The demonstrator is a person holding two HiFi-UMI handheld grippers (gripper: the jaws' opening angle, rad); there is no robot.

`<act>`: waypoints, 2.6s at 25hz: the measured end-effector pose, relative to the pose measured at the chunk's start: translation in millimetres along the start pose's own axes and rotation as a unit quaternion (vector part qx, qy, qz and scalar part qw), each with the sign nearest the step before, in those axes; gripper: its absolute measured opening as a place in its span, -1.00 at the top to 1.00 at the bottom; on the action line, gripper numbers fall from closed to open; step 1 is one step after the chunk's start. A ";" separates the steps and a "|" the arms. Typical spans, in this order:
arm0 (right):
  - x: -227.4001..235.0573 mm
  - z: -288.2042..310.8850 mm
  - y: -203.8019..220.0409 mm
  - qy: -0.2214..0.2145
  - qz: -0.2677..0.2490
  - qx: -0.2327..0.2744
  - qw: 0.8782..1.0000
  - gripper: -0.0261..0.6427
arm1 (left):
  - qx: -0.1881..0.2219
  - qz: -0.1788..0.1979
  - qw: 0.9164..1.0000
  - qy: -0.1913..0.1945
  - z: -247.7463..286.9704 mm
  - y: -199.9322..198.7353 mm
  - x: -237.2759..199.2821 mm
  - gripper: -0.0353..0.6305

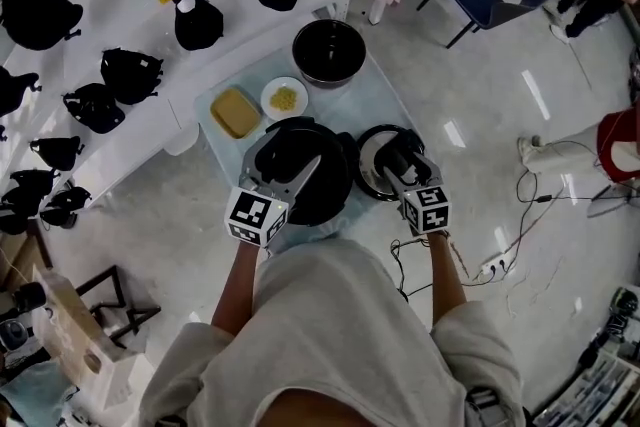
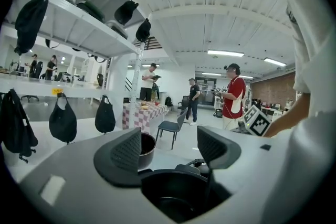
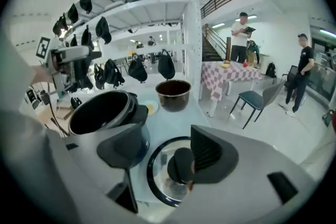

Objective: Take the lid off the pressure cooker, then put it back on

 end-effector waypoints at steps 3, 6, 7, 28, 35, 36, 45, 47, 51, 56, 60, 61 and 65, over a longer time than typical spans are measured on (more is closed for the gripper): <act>-22.8 -22.8 -24.0 -0.022 0.001 0.072 0.997 0.06 | 0.003 0.001 1.000 -0.005 -2.8 -2.2 -1.0 -0.07; -46.0 -41.3 -53.9 -0.039 -0.004 0.133 0.990 0.07 | 0.008 0.002 1.000 -0.010 -7.2 -5.0 -2.4 -0.07; -53.2 -45.3 -63.5 -0.044 -0.008 0.149 0.988 0.07 | 0.010 0.002 1.000 -0.012 -9.2 -5.7 -3.2 -0.07; -175.2 -58.1 -157.3 -0.149 -0.108 0.267 0.946 0.07 | 0.028 0.007 0.996 -0.086 -63.5 -13.4 -40.7 -0.07; -126.4 -37.3 -116.6 -0.087 -0.073 0.202 0.973 0.07 | 0.028 0.001 0.998 -0.055 -46.6 -10.1 -34.2 -0.07; -114.6 -34.4 -107.8 -0.075 -0.067 0.188 0.977 0.07 | 0.029 0.001 0.998 -0.049 -41.8 -10.8 -31.8 -0.07; -29.4 -7.8 -11.4 -0.003 -0.004 0.053 0.999 0.07 | 0.026 0.003 1.000 -0.005 -5.3 -15.3 -7.0 -0.07; -15.8 0.5 4.7 0.002 0.000 0.021 1.000 0.07 | 0.024 0.002 1.000 0.000 0.0 -15.7 -3.0 -0.07; 12.5 30.5 29.2 0.010 0.005 -0.050 0.999 0.06 | 0.018 -0.001 1.000 0.001 5.0 -15.2 1.2 -0.07; 39.1 72.7 53.0 0.015 -0.015 -0.148 0.989 0.04 | 0.012 0.000 1.000 -0.004 3.5 -14.0 5.0 -0.07; 54.6 97.8 66.5 0.020 -0.031 -0.216 0.976 0.04 | 0.006 0.000 1.000 -0.009 -1.2 -11.7 6.9 -0.07; 57.5 101.7 67.5 0.022 -0.035 -0.229 0.973 0.03 | 0.004 0.000 1.000 -0.012 -2.2 -11.6 7.0 -0.07; 67.0 113.2 73.0 0.026 -0.035 -0.268 0.962 0.03 | 0.001 -0.002 1.000 -0.018 -5.2 -11.3 6.8 -0.07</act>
Point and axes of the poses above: the fingertips, and each gripper's own axes: z forward along the fingers, x to its right, y out of its underside, the point moved 6 cm from there along -z, backward along the fingers, and after that the axes turned 13 degrees about z, right-handed, at the moved point
